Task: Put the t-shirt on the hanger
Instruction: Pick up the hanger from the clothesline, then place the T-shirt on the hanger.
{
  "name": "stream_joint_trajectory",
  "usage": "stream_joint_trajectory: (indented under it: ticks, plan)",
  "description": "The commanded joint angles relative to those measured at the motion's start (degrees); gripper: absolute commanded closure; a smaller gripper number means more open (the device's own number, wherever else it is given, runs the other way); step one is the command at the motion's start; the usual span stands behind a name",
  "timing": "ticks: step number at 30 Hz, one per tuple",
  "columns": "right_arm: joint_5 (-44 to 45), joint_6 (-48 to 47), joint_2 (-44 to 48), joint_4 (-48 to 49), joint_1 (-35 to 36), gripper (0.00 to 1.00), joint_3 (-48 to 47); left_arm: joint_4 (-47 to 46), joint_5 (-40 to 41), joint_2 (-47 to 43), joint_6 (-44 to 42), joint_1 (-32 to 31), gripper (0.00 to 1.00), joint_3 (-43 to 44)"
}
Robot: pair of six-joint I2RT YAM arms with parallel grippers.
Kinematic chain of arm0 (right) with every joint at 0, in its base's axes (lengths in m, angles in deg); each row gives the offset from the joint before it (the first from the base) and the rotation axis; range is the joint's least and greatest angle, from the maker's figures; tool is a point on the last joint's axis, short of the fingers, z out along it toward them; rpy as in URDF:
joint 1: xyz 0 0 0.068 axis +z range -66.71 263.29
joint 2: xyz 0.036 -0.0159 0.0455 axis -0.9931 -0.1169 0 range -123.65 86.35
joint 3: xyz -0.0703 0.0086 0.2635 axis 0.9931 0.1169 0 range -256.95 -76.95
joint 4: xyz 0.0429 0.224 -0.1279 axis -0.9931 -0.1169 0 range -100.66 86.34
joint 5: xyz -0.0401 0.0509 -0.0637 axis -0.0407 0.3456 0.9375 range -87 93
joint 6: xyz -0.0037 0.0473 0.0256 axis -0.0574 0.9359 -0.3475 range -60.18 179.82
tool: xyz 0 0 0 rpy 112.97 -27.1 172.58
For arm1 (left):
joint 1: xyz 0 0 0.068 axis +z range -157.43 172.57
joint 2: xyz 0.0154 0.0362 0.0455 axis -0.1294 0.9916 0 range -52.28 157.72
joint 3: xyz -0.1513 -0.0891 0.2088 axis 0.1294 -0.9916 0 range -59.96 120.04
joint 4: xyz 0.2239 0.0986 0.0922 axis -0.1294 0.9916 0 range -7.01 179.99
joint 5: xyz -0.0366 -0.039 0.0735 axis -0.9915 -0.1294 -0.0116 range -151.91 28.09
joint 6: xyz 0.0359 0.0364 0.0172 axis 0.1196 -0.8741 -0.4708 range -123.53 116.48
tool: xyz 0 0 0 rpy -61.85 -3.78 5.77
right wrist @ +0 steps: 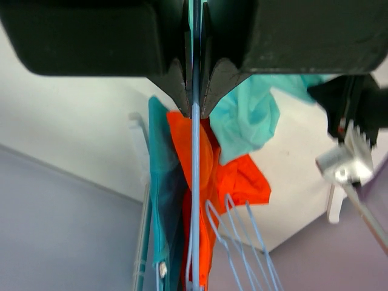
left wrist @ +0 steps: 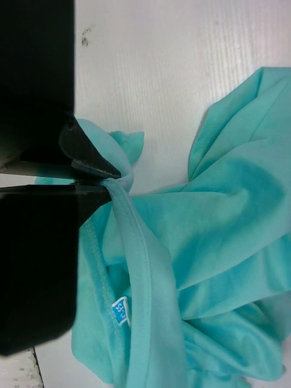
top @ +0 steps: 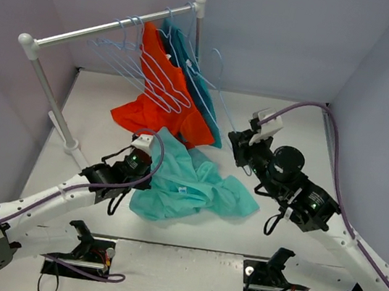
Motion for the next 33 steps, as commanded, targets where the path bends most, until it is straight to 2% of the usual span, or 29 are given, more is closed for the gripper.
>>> stream_joint_trajectory:
  ticks: [1, 10, 17, 33]
  plan:
    - [-5.8, 2.4, 5.9, -2.8, 0.5, 1.0, 2.5, 0.8, -1.5, 0.1, -4.6, 3.3, 1.0, 5.6]
    - [-21.1, 4.2, 12.2, -9.5, 0.5, 1.0, 7.3, 5.4, -5.9, 3.6, -12.4, 9.0, 1.0, 12.6]
    - [-22.9, 6.4, 15.3, -9.8, 0.5, 1.0, 11.1, 7.7, -10.4, 6.1, -15.7, 15.3, 1.0, 16.5]
    - [-32.7, 8.0, 15.0, -9.8, 0.5, 1.0, 12.8, 10.3, -12.4, 9.5, -20.5, 20.1, 1.0, 21.0]
